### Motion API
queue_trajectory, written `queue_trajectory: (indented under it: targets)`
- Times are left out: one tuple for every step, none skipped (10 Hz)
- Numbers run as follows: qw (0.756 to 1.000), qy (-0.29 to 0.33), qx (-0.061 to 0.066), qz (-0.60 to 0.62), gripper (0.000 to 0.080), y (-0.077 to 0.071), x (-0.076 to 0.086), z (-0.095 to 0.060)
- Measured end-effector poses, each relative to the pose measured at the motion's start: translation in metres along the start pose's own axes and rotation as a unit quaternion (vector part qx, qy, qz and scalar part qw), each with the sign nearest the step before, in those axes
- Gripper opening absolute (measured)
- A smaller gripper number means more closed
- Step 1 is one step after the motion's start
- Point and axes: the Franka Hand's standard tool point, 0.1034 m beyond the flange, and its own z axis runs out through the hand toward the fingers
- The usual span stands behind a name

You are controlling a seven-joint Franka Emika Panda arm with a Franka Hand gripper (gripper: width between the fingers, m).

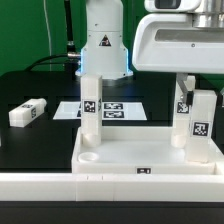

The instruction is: Assemble desk

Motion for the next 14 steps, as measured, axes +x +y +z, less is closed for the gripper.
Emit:
queue_trajectory:
  targets:
    - [1.0,0.0,0.0,0.007,0.0288,0.0001,0.0,0.0]
    - [1.0,0.0,0.0,0.008,0.0288,0.0001,0.0,0.0]
    - [0.999,0.0,0.0,0.044,0.0288,0.0001,0.0,0.0001]
    - [0.996,0.0,0.0,0.085,0.0288,0.0003,-0.0001,0.0003]
    - [0.994,0.0,0.0,0.113,0.0288,0.0006,0.0,0.0004]
    - [0.989,0.0,0.0,0.151,0.0288,0.0012,0.0001,0.0005]
    - [0.985,0.0,0.0,0.171,0.0288,0.0015,0.0002,0.0006]
    - [0.974,-0.001,0.004,0.227,0.0288,0.003,0.0002,0.001]
    - [0.961,0.0,0.007,0.278,0.0289,0.0044,-0.0004,0.0013]
    - [0.947,0.0,0.008,0.321,0.0289,0.005,-0.0009,0.0014]
    - [0.936,-0.001,0.008,0.352,0.0289,0.0052,-0.0011,0.0016]
    - [0.914,-0.004,0.01,0.406,0.029,0.0058,-0.0013,0.0017]
    - [0.896,-0.005,0.009,0.444,0.029,0.0066,-0.0014,0.0016]
    - [0.88,-0.008,0.008,0.475,0.029,0.0061,-0.0019,0.0015]
